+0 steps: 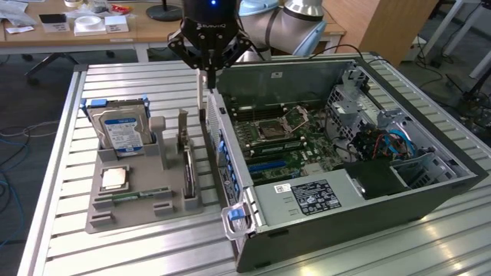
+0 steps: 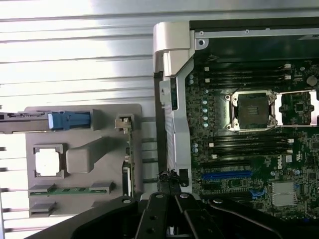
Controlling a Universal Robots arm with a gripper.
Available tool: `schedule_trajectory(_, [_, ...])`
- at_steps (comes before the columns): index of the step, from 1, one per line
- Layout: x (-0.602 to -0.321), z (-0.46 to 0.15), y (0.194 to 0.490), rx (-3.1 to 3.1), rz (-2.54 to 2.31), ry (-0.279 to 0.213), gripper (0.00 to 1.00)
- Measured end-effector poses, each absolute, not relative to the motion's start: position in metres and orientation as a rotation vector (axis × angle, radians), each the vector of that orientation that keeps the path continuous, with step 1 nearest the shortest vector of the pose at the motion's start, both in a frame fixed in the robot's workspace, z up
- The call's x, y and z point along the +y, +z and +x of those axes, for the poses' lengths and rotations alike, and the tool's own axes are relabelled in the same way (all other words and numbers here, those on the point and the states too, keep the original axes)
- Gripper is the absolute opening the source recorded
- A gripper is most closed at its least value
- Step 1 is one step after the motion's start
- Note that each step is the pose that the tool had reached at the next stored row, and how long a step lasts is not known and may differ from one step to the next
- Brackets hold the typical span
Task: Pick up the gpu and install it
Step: 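Reach for the gpu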
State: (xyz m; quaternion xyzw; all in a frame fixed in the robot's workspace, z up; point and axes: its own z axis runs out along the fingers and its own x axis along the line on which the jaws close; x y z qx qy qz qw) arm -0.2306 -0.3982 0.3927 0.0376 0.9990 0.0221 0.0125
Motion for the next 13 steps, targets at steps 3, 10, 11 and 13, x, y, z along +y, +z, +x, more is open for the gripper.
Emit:
schedule_trajectory(3, [-0.398, -0.235, 0.393, 3.114, 0.117, 0.069, 0.11])
schedule_trajectory(10, [-0.398, -0.244, 0.393, 3.114, 0.118, 0.069, 0.11])
schedule_trajectory(11, [-0.398, -0.246, 0.393, 3.114, 0.118, 0.069, 0.11])
schedule_trajectory(13, [-0.398, -0.25, 0.392, 3.114, 0.118, 0.069, 0.11])
